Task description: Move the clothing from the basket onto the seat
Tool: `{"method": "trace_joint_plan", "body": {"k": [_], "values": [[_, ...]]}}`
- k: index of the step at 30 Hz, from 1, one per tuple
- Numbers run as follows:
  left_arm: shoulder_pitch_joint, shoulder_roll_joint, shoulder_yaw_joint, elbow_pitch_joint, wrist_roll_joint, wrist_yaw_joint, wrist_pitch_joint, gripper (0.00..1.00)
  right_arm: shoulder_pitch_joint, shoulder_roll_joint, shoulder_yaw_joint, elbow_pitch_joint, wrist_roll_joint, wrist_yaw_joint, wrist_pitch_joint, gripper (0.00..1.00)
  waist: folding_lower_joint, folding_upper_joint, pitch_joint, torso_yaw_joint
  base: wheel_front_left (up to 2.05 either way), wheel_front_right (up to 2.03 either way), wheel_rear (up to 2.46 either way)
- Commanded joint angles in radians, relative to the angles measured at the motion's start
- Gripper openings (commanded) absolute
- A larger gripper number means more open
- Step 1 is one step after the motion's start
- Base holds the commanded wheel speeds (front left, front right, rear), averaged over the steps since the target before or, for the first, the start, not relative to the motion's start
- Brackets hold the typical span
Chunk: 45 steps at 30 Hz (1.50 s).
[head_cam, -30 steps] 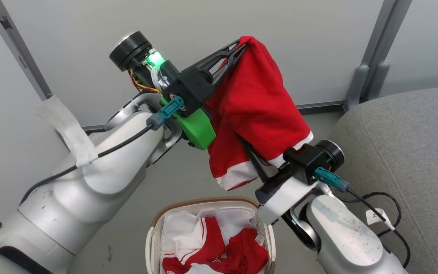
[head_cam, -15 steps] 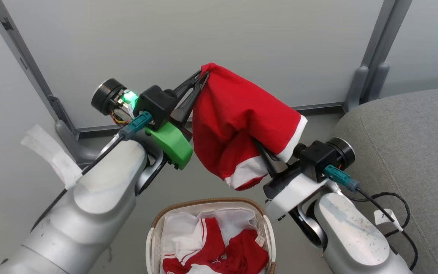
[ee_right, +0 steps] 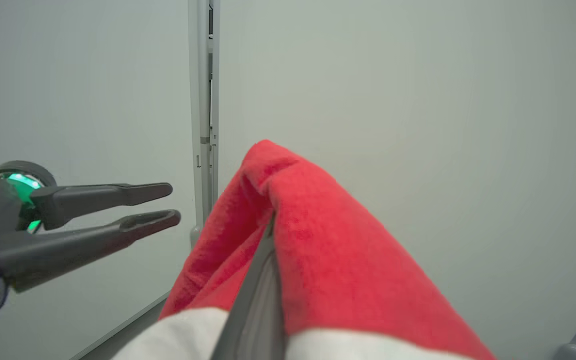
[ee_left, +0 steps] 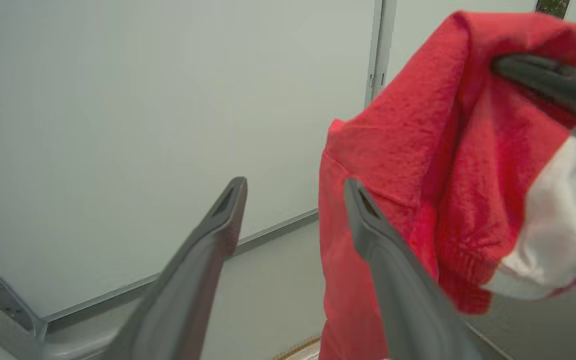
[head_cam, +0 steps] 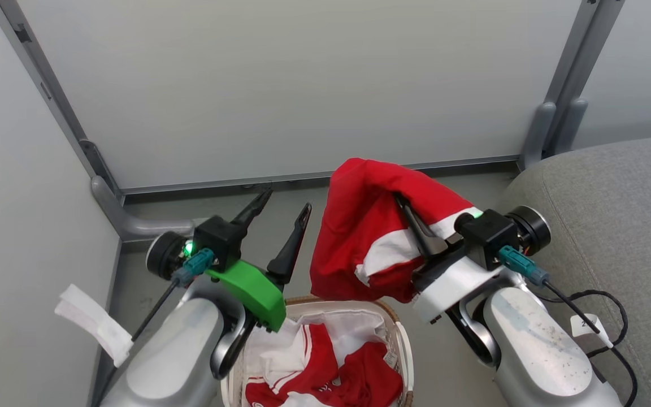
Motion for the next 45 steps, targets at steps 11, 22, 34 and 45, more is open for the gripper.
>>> {"method": "trace_joint_plan", "body": {"k": [11, 22, 34, 45], "values": [[0.194, -0.046, 0.088, -0.004, 0.068, 0.0, 0.001, 1.0, 0.042, -0.029, -0.046, 0.001, -0.033, -0.001, -0.005, 0.0, 0.0, 0.0, 0.007, -0.001, 0.0, 0.0, 0.0], [0.236, -0.079, 0.104, -0.027, 0.103, 0.0, 0.001, 1.0, 0.027, -0.043, -0.075, 0.005, -0.06, -0.001, -0.005, 0.0, 0.0, 0.0, 0.049, -0.066, 0.0, 0.0, 0.0], [0.188, -0.087, 0.091, -0.06, 0.144, 0.0, 0.001, 1.0, -0.006, -0.067, -0.142, -0.028, -0.084, -0.001, -0.005, 0.0, 0.0, 0.0, 0.16, -0.284, 0.0, 0.0, 0.0], [0.131, -0.065, 0.058, -0.055, 0.166, 0.0, 0.001, 1.0, 0.011, -0.037, -0.21, -0.052, -0.116, -0.001, -0.005, 0.0, 0.0, 0.0, 0.247, -0.402, 0.0, 0.0, 0.0]]}}
